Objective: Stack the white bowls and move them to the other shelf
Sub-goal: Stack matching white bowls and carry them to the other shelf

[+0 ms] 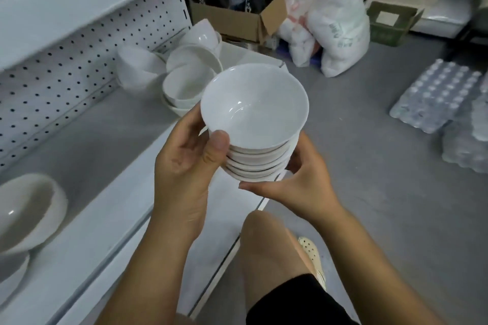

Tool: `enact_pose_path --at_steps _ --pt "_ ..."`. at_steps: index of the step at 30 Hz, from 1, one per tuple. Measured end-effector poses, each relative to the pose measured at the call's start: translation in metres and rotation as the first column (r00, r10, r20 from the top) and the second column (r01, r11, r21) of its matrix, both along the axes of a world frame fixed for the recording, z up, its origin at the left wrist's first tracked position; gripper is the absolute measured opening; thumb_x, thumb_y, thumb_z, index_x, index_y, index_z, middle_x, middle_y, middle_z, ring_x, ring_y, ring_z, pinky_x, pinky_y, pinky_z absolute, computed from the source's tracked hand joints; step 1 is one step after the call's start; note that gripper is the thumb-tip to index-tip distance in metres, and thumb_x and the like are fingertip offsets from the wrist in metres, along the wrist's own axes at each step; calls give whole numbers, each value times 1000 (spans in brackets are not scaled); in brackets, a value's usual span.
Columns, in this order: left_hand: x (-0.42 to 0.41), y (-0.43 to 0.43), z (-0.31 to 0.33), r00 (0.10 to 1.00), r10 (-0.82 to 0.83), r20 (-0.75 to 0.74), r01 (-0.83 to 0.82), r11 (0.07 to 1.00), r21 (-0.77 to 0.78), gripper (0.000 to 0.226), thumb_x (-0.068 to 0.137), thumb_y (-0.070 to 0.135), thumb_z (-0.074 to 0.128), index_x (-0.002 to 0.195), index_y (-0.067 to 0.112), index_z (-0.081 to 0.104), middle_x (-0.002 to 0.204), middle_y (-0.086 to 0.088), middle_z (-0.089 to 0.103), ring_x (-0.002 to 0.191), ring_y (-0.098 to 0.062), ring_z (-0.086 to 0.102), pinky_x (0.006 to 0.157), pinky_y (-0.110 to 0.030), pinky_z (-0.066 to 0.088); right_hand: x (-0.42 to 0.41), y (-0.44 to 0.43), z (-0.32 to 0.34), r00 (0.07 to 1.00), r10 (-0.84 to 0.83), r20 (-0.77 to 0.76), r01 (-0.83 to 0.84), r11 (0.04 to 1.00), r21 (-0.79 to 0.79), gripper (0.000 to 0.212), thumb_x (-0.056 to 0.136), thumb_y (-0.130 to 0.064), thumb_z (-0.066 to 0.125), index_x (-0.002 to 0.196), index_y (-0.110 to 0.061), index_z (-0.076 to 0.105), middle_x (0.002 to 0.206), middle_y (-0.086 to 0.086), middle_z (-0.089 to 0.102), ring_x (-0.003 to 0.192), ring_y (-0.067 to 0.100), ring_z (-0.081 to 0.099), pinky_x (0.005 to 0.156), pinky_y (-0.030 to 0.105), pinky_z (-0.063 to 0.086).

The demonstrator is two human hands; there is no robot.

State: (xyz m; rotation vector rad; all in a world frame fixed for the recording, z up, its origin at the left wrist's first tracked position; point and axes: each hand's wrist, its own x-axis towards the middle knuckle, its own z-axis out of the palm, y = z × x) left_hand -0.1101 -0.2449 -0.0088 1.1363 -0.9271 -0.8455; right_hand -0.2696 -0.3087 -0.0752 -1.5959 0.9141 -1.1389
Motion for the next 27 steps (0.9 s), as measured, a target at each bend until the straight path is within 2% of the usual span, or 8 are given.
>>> enact_pose_path --at_steps 3,6,10,15,18,27 --pt "-9 -18 22 997 -73 -40 76 995 66 80 76 64 77 139 19 58 142 -1 63 136 -23 55 117 -53 39 -10 2 21 996 -87 -33 88 995 40 107 56 -21 102 148 -17 46 131 -11 66 125 17 63 100 43 56" --pt "-24 -29 46 984 -168 -54 173 978 115 82 77 64 76 141 16 57 141 -2 63 137 -24 54 118 -56 37 -32 9 50 982 -179 -65 185 977 107 108 56 -22 103 148 -19 47 132 -10 66 126 17 63 101 44 56" --pt "-57 -43 85 956 -274 -108 289 943 164 91 77 64 76 145 9 52 143 -3 62 136 -23 55 117 -53 39 -68 18 95 957 -270 -110 286 942 176 108 56 -24 103 149 -21 47 131 -15 66 126 14 62 102 44 55" --pt "-102 -72 133 889 -443 -118 459 863 211 70 80 61 73 135 18 62 132 0 68 130 -22 59 108 -43 46 -110 26 140 881 -460 -106 472 857 207 104 55 -24 102 145 -17 51 129 -15 67 124 12 63 102 42 55" --pt "-131 -101 151 849 -509 -142 529 821 213 70 80 53 72 137 13 61 129 1 70 127 -20 62 104 -39 48 -135 13 158 837 -536 -114 547 814 195 103 55 -25 102 144 -16 51 127 -15 68 123 10 64 102 39 56" --pt "-234 -207 189 773 -612 -165 634 754 172 79 81 55 74 141 9 55 135 -5 65 129 -23 59 101 -34 49 -235 -78 195 793 -602 -90 608 778 159 102 57 -23 102 144 -16 50 128 -10 67 124 13 64 101 38 55"
